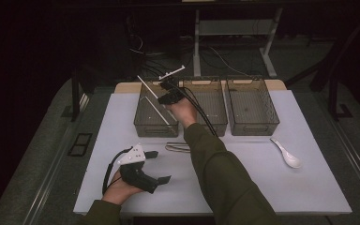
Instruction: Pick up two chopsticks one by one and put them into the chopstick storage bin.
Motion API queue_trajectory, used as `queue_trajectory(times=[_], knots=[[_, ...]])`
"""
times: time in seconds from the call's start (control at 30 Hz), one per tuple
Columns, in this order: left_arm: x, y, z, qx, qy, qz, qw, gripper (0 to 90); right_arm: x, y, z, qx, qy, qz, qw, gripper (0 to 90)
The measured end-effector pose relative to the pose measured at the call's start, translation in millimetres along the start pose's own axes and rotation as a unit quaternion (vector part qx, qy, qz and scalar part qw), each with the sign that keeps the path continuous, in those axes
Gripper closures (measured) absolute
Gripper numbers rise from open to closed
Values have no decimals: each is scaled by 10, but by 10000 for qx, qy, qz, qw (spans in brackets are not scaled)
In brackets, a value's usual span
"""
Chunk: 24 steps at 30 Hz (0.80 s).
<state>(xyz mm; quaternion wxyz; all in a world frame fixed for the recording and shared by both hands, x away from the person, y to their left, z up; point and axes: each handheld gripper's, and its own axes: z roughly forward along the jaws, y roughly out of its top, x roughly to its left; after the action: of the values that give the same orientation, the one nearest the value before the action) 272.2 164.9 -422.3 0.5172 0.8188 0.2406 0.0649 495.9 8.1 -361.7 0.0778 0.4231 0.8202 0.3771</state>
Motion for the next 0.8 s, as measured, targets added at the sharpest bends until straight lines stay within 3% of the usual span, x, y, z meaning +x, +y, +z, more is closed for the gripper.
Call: queue_trajectory(times=[0.23, 0.37, 0.53, 0.8], knots=[[-2, 2, 5, 11, -8, 13, 10000, 0, 29, -72, 118, 205, 12, 12, 9998, 833], [-1, 1, 5, 11, -7, 11, 10000, 0, 45, -73, 118, 228, 89, -3, 9997, 701], [3, 0, 5, 23, -2, 20, 10000, 0, 56, -53, 12, 103, 42, -112, 9999, 579], [0, -4, 11, 52, -2, 20, 10000, 0, 6, -149, -266, 72, 149, -316, 9994, 473]])
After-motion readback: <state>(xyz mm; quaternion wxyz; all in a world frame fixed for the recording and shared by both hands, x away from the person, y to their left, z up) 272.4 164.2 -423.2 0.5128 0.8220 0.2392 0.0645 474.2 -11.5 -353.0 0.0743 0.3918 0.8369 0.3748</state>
